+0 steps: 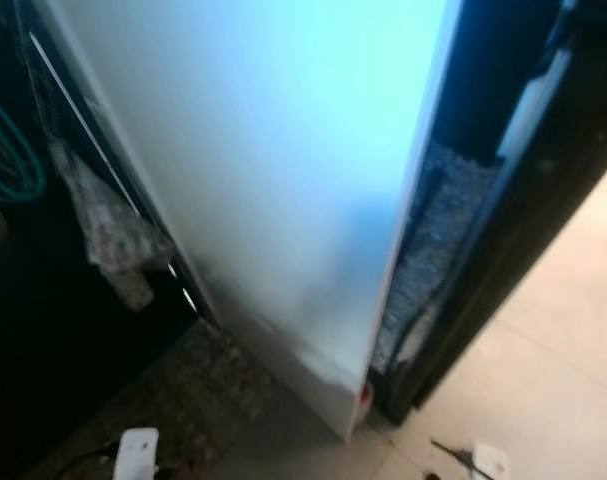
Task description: Restocking fridge
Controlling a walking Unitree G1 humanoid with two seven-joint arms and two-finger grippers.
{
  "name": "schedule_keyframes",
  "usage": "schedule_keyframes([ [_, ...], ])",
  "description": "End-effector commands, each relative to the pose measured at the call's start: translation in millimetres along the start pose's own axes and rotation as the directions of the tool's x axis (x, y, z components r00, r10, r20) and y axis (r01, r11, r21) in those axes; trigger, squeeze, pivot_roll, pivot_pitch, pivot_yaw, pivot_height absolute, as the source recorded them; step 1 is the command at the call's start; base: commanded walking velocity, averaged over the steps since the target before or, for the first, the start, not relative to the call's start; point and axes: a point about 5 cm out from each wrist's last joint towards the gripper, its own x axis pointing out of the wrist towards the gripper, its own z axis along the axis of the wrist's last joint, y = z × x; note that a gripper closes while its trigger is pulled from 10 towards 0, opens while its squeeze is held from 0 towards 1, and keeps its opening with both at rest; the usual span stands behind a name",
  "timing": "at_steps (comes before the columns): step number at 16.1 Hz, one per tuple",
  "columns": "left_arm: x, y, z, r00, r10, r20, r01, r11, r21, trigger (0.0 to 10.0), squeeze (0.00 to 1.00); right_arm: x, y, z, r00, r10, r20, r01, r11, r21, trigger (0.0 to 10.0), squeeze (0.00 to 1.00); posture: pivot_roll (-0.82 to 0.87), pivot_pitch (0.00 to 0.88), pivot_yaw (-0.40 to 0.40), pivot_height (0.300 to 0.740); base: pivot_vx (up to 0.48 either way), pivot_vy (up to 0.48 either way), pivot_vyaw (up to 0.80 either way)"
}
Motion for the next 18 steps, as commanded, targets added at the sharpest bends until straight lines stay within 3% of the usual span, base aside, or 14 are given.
schedule_keyframes([
  [1, -1.6, 6.8, -5, 1.000, 0.014, -0.021, -0.014, 1.000, -0.002, 10.0, 0.00, 0.7, 5.9, -3, 1.000, 0.013, -0.010, -0.013, 1.000, 0.005, 10.0, 0.00, 0.14, 0.080, 0.054, 0.740, 0.000, 0.000, 0.00],
  [7, -1.7, 7.1, -6, 1.000, 0.013, -0.023, -0.013, 1.000, 0.011, 10.0, 0.00, 0.4, 4.3, -2, 1.000, -0.016, 0.015, 0.015, 0.999, 0.029, 10.0, 0.00, 0.13, 0.079, 0.057, 0.740, 0.000, 0.000, 0.00],
  [12, -2.3, 9.3, -7, 0.999, 0.024, -0.027, -0.024, 1.000, 0.018, 10.0, 0.00, -1.7, 2.4, 4, 0.984, -0.097, 0.149, 0.069, 0.980, 0.186, 10.0, 0.00, 0.11, 0.067, 0.063, 0.740, 0.000, 0.000, 0.00],
  [13, -2.4, 9.5, -8, 0.999, 0.025, -0.028, -0.025, 1.000, 0.018, 10.0, 0.00, -2.5, 1.2, 6, 0.976, -0.117, 0.182, 0.083, 0.980, 0.183, 10.0, 0.00, 0.11, 0.057, 0.066, 0.740, 0.000, 0.000, 0.00],
  [14, -2.6, 9.5, -9, 0.999, 0.028, -0.030, -0.028, 1.000, 0.012, 10.0, 0.00, -3.4, 0.7, 11, 0.969, -0.111, 0.223, 0.085, 0.989, 0.123, 10.0, 0.00, 0.11, 0.052, 0.064, 0.740, 0.000, 0.000, 0.00],
  [16, -2.9, 9.3, -10, 0.999, 0.031, -0.030, -0.031, 0.999, 0.008, 10.0, 0.00, -12.0, -12.1, 66, 0.875, -0.095, 0.475, 0.099, 0.995, 0.018, 10.0, 0.00, 0.10, 0.033, 0.059, 0.740, 0.000, 0.000, 0.00],
  [17, -3.2, 9.5, -11, 0.999, 0.032, -0.031, -0.032, 0.999, 0.010, 10.0, 0.00, -16.8, -9.1, 82, 0.834, -0.031, 0.550, 0.098, 0.991, -0.093, 10.0, 0.00, 0.10, 0.020, 0.058, 0.740, 0.000, 0.000, 0.00],
  [18, -3.4, 10.0, -11, 0.999, 0.037, -0.031, -0.036, 0.999, 0.010, 10.0, 0.00, -21.3, -9.1, 93, 0.793, -0.029, 0.608, 0.115, 0.988, -0.103, 10.0, 0.00, 0.09, 0.013, 0.056, 0.740, 0.000, 0.000, 0.00],
])
